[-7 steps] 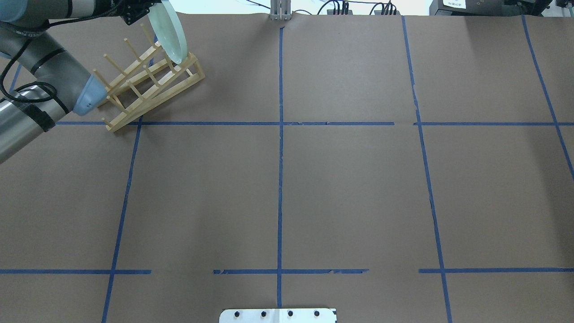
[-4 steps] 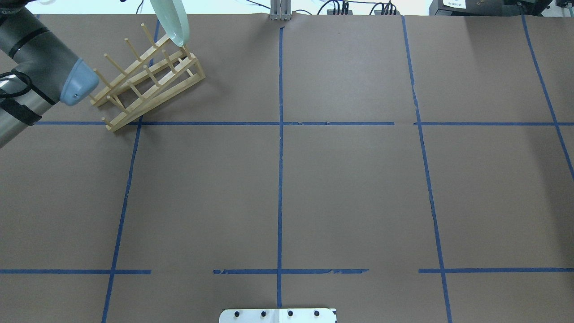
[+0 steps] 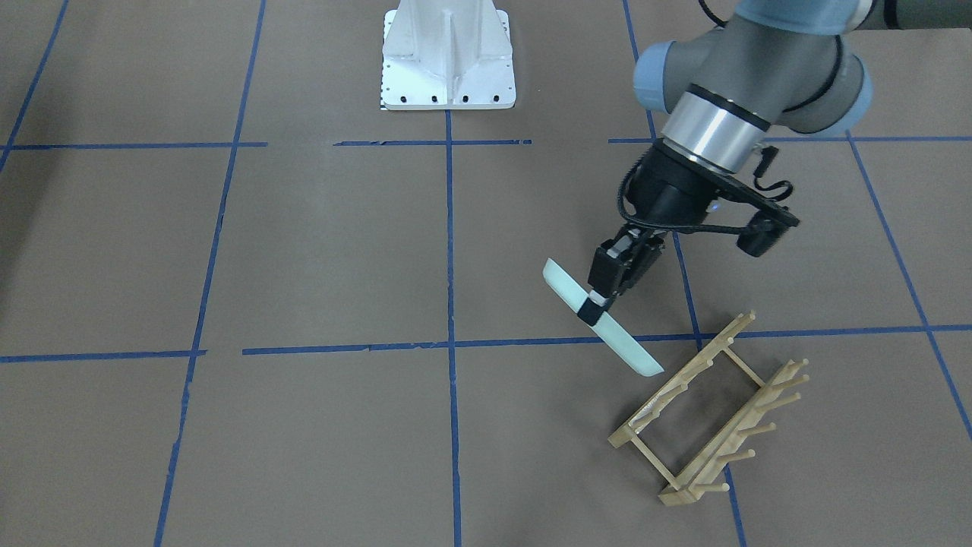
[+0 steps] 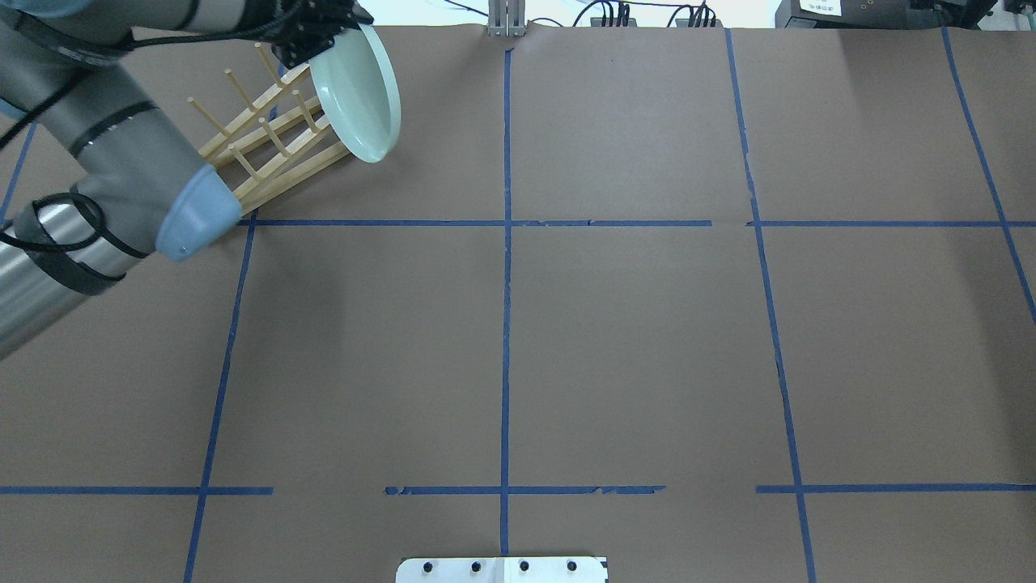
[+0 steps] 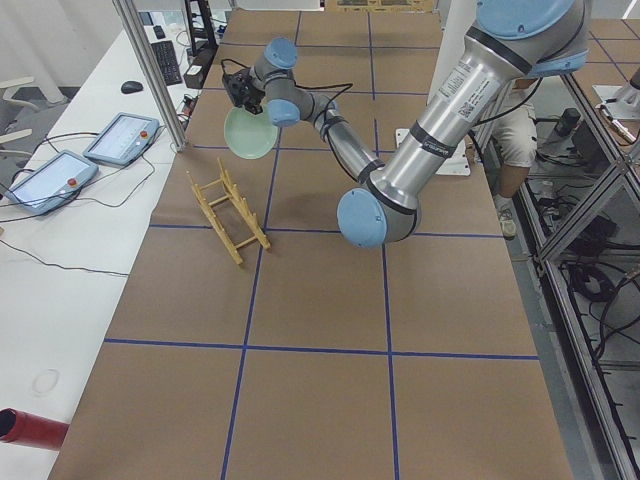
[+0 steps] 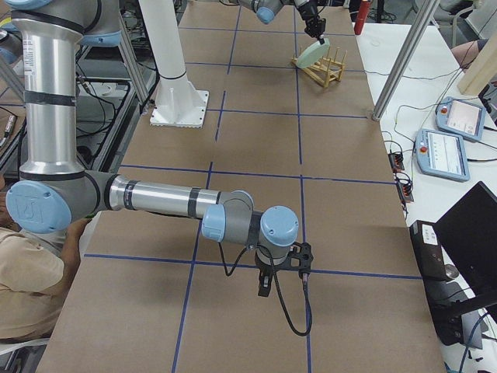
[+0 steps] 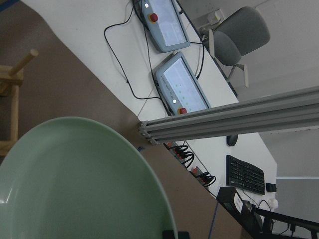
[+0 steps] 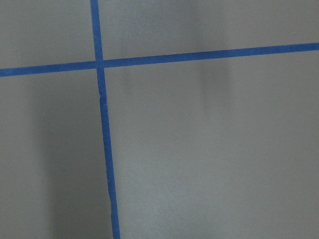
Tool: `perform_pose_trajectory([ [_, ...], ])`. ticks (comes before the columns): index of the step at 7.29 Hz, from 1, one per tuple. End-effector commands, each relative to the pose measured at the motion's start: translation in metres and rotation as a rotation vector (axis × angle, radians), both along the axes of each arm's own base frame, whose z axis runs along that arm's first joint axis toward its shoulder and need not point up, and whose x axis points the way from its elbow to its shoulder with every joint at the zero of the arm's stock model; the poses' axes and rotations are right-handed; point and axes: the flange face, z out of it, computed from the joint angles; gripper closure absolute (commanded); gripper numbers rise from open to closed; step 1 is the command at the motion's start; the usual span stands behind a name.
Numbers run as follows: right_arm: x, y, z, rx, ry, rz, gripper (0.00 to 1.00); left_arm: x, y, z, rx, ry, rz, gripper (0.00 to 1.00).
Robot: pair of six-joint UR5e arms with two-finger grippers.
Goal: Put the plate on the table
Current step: 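Close the left gripper on the plate rim and lift it from the rack, then carry the plate with the left gripper toward the robot, tilting it flat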
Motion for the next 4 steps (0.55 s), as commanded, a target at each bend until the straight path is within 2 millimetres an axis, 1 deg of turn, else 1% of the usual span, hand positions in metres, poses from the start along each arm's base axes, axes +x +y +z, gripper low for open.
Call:
perform_pose_trajectory([
  [1,0.000,0.000,0.000,0.000,0.000,0.000,0.00,0.082,0.042,-0.023,-0.108,-0.237,0.114,1.00],
  [2,0.000,0.000,0.000,0.000,0.000,0.000,0.00,0.100,0.054,-0.015,-0.149,-0.320,0.161,1.00],
  [3,0.000,0.000,0.000,0.000,0.000,0.000,0.00,0.132,0.078,-0.002,-0.182,-0.448,0.256,1.00],
  [4,0.000,0.000,0.000,0.000,0.000,0.000,0.00,0.155,0.102,0.013,-0.219,-0.573,0.345,1.00],
])
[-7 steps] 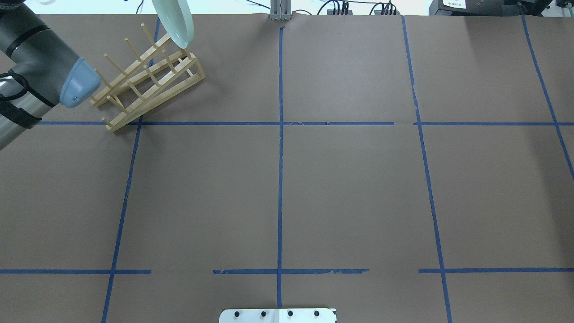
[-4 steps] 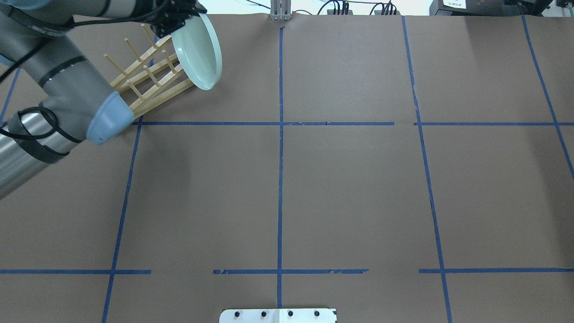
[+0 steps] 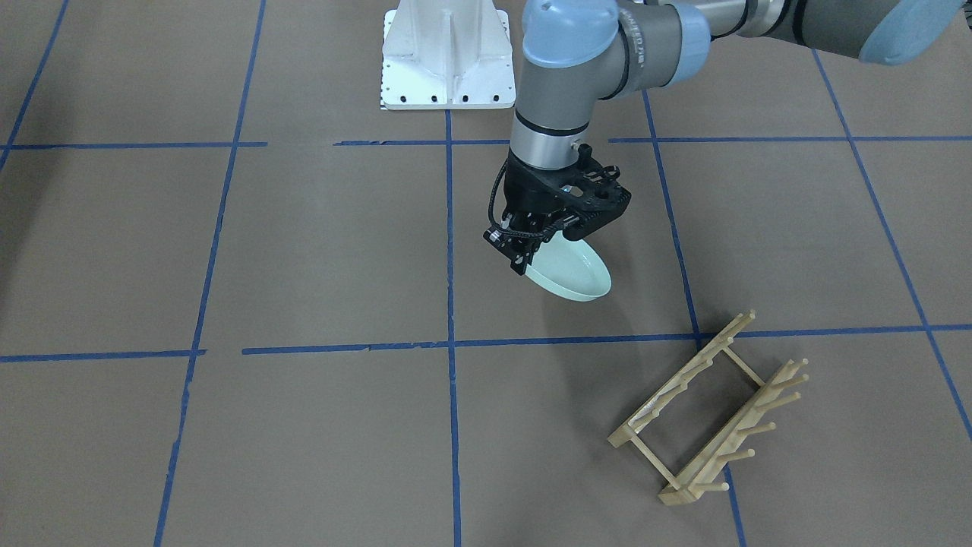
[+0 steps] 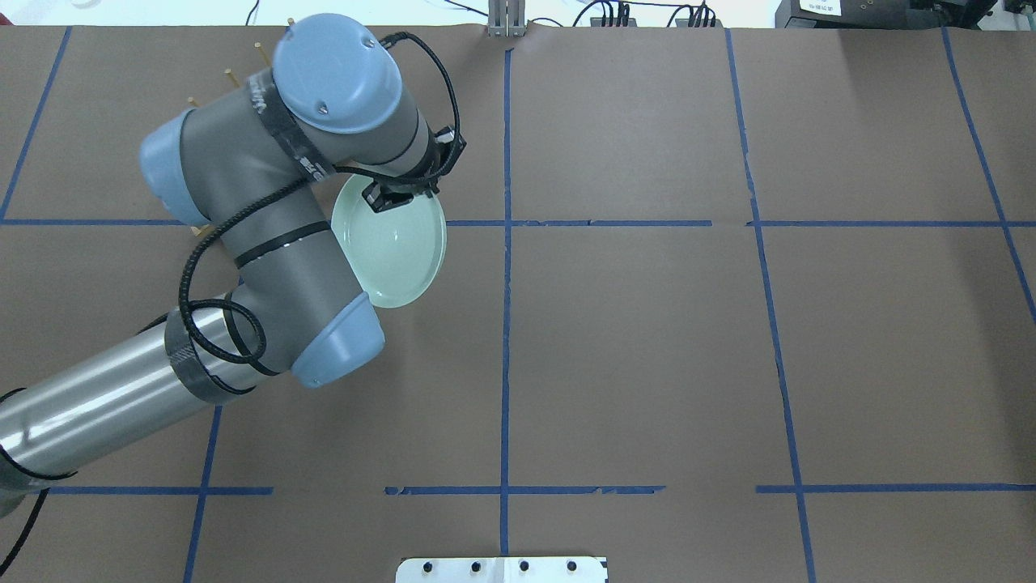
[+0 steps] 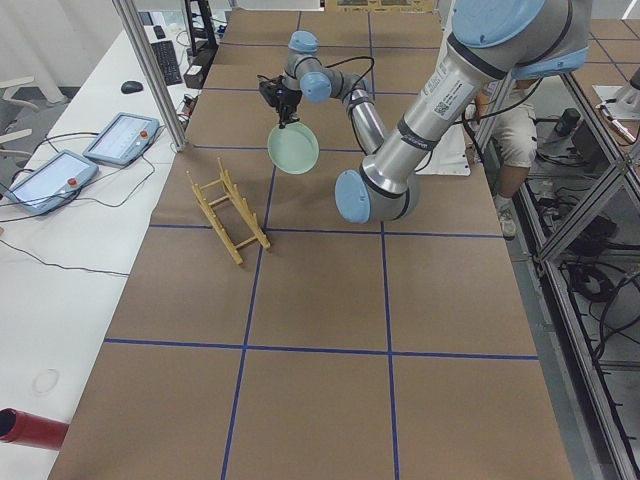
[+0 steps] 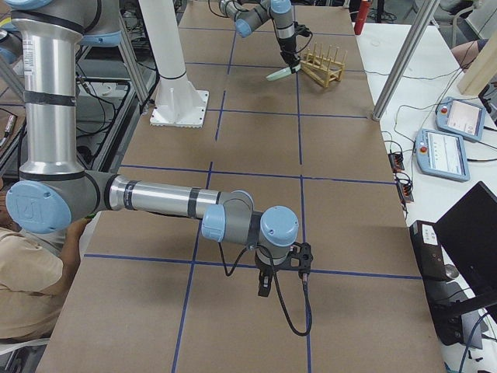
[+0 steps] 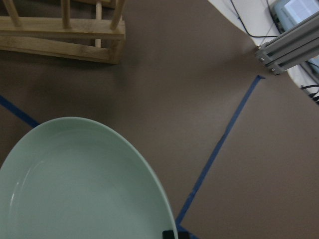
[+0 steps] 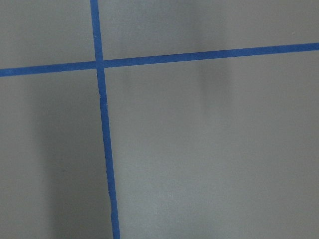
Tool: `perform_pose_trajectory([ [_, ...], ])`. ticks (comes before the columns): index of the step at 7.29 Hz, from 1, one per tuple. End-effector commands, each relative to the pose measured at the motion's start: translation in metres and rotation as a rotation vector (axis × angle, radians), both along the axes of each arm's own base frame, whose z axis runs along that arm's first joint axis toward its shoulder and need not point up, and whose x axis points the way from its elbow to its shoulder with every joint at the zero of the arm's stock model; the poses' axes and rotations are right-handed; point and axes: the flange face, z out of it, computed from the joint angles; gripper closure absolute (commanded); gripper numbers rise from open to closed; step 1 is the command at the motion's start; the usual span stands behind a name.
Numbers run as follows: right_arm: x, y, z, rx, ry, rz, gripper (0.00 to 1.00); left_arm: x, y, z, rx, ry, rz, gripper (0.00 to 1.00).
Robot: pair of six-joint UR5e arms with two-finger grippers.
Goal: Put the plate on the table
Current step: 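Carry the plate with the left gripper toward the robot, tilting it flat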
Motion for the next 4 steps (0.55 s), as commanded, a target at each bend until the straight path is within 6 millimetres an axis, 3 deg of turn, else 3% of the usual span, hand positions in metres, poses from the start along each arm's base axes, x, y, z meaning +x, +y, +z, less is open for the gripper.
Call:
perform_pose_trajectory([
  [1,0.000,0.000,0.000,0.000,0.000,0.000,0.00,0.050,0.046,0.031,-0.080,-0.219,0.168,1.00],
  [3,0.000,0.000,0.000,0.000,0.000,0.000,0.00,0.085,0.038,0.049,-0.136,-0.320,0.204,1.00],
  [4,0.000,0.000,0.000,0.000,0.000,0.000,0.00,0.093,0.033,0.037,-0.114,-0.325,0.233,1.00],
])
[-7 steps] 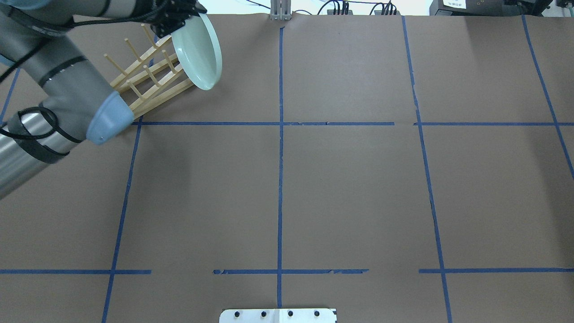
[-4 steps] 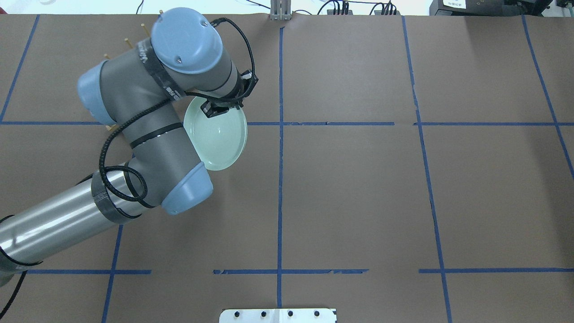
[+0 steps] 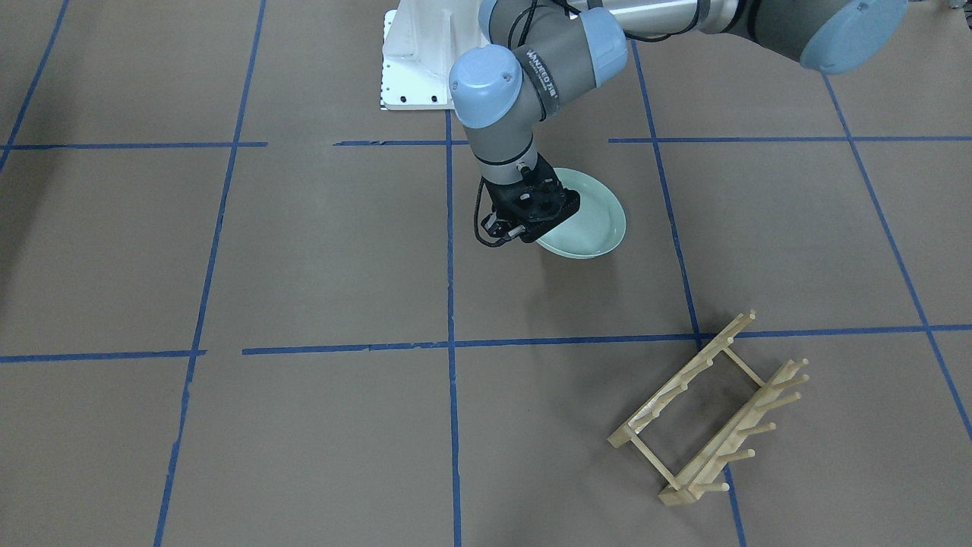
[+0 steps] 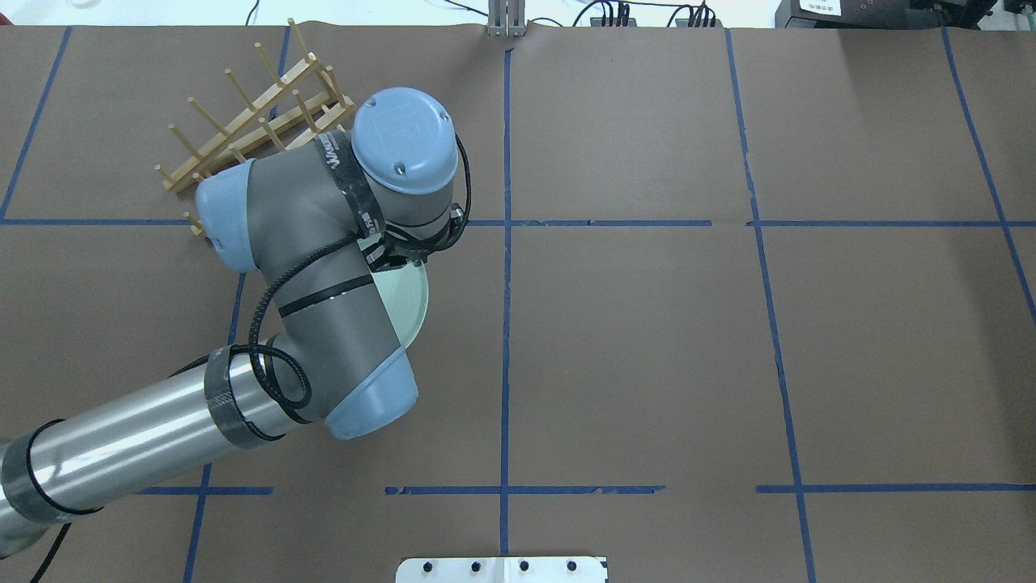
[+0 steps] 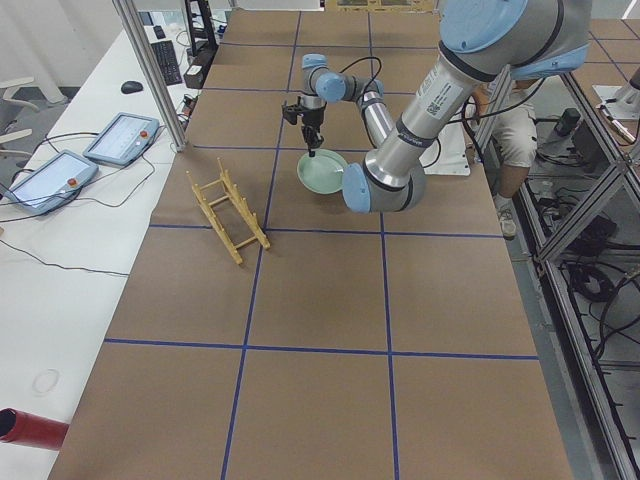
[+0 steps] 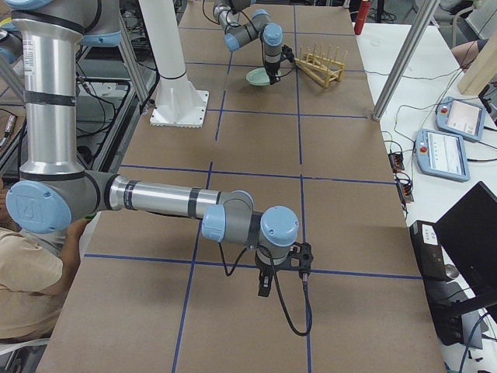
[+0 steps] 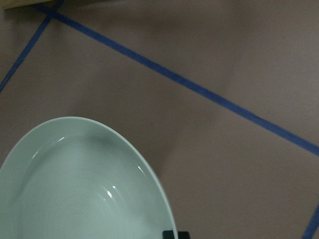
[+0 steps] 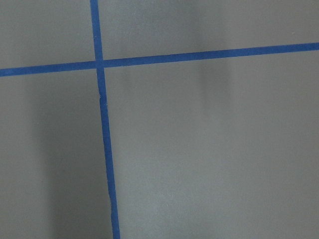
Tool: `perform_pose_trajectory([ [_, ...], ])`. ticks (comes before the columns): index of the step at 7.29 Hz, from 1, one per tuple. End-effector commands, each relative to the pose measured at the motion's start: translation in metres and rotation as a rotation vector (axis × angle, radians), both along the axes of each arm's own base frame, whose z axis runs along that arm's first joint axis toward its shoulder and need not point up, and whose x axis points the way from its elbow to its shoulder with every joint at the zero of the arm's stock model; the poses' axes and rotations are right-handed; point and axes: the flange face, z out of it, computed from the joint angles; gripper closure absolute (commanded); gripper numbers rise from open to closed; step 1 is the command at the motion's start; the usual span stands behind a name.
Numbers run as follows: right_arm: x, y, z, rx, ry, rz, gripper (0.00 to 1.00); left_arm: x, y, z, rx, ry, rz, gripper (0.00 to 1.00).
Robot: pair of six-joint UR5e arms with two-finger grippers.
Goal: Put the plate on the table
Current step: 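Carry the plate with the left gripper toward the robot, tilting it flat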
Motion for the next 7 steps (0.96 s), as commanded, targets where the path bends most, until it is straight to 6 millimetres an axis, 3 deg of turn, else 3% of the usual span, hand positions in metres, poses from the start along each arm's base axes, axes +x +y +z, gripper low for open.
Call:
perform_pose_trajectory([
  [1,0.000,0.000,0.000,0.000,0.000,0.000,0.00,0.021,-0.007,0.004,0.021,-0.050,0.097,1.00],
  [5,0.000,0.000,0.000,0.000,0.000,0.000,0.00,0.029,0.002,0.028,0.012,-0.075,0.118,1.00],
  [6,0.000,0.000,0.000,0.000,0.000,0.000,0.00,0.037,0.012,0.034,0.014,-0.071,0.133,0.89],
  [7,0.000,0.000,0.000,0.000,0.000,0.000,0.00,0.038,0.013,0.033,0.018,-0.065,0.135,0.85],
])
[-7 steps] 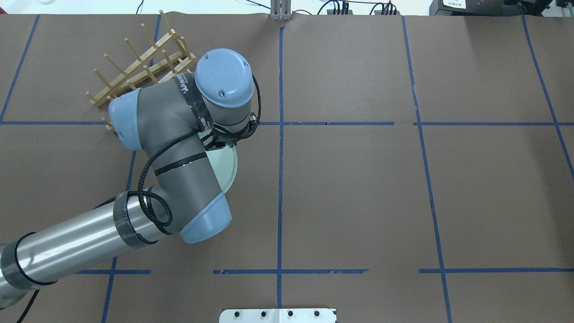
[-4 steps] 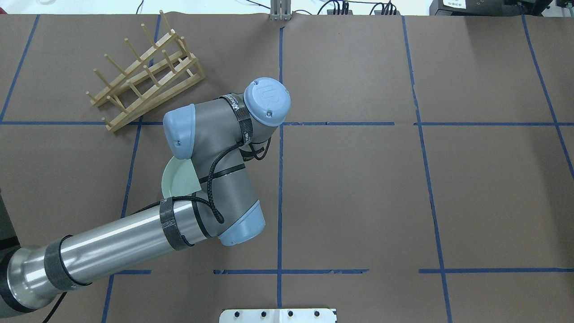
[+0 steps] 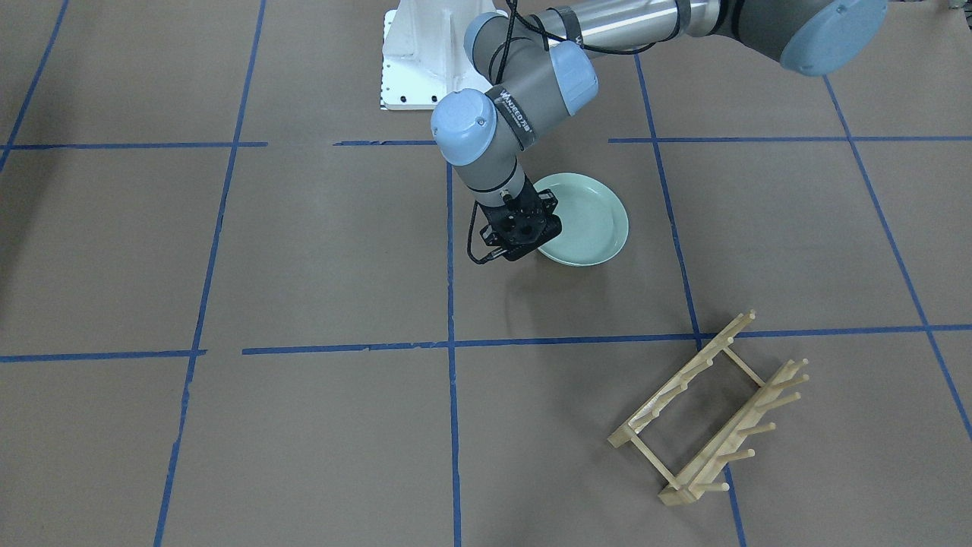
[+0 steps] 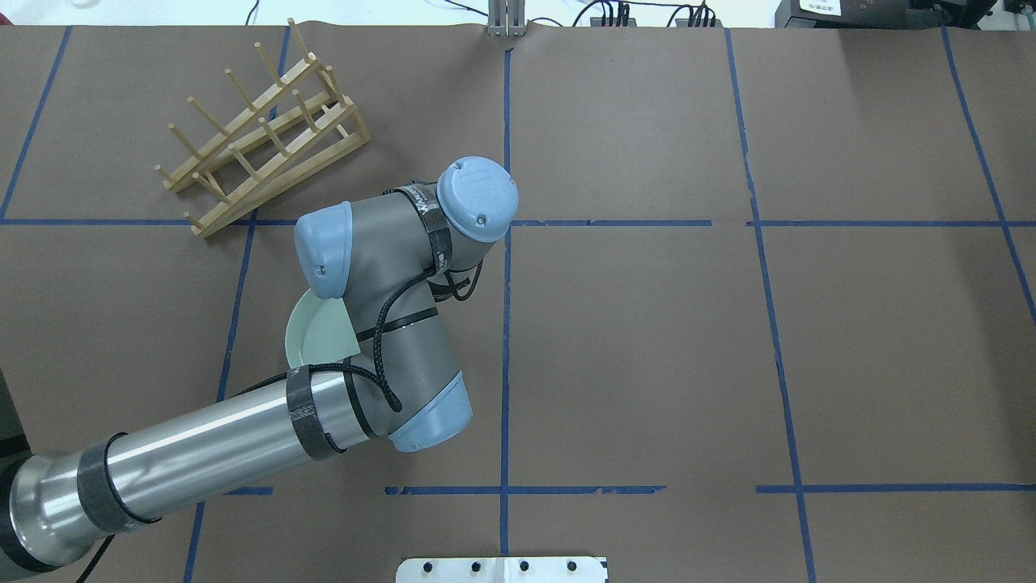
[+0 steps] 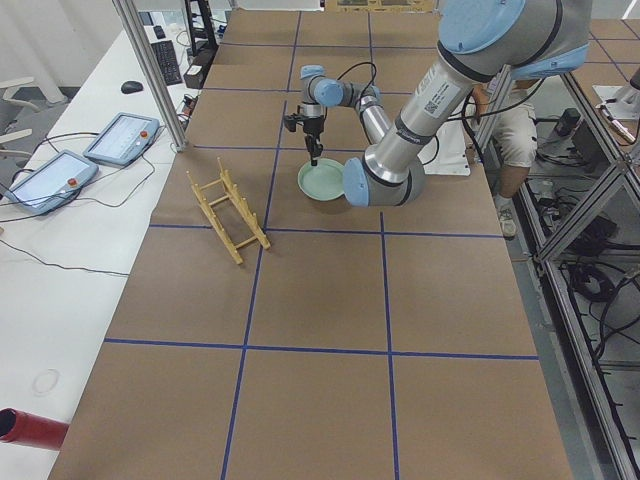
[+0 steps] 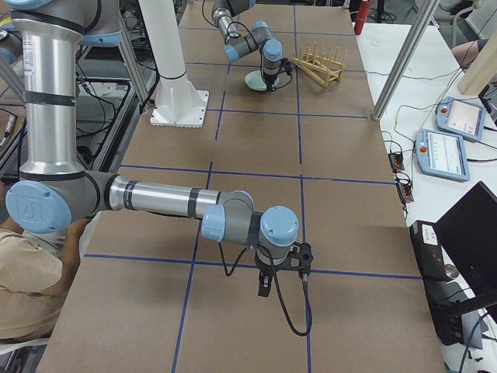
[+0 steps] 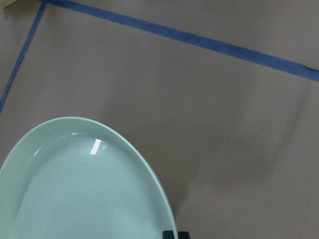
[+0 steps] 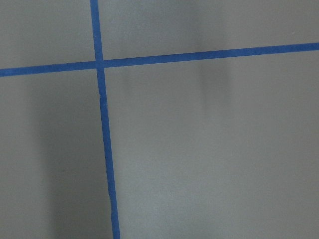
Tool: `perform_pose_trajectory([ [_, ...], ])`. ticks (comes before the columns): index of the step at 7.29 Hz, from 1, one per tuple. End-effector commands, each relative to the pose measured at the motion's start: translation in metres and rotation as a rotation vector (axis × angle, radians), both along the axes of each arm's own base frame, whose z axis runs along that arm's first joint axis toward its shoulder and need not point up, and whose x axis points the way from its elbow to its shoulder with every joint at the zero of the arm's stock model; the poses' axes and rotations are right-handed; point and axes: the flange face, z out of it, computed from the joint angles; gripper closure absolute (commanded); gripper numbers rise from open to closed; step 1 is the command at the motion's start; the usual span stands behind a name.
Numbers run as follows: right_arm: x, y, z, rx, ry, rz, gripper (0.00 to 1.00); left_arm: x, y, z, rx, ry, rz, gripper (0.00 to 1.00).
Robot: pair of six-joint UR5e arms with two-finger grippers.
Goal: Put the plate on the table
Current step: 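Carry the plate with the left gripper toward the robot, tilting it flat, then lower the plate flat onto the table and open the left gripper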
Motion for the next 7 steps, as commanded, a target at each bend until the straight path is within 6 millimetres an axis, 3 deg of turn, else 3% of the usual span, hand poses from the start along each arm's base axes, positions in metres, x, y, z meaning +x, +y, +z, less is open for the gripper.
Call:
perform_pose_trajectory([
  [1,0.000,0.000,0.000,0.000,0.000,0.000,0.00,0.006,0.006,0.002,0.010,0.018,0.011,0.67],
  [3,0.000,0.000,0.000,0.000,0.000,0.000,0.00,0.004,0.007,-0.003,0.022,0.040,0.012,0.35],
  [4,0.000,0.000,0.000,0.000,0.000,0.000,0.00,-0.017,-0.017,-0.023,0.069,0.132,-0.039,0.21],
  [5,0.000,0.000,0.000,0.000,0.000,0.000,0.00,-0.065,-0.057,-0.040,0.108,0.184,-0.108,0.21],
  [6,0.000,0.000,0.000,0.000,0.000,0.000,0.00,-0.140,-0.096,-0.057,0.204,0.243,-0.119,0.21],
  [7,0.000,0.000,0.000,0.000,0.000,0.000,0.00,-0.198,-0.116,-0.030,0.217,0.284,-0.020,0.21],
])
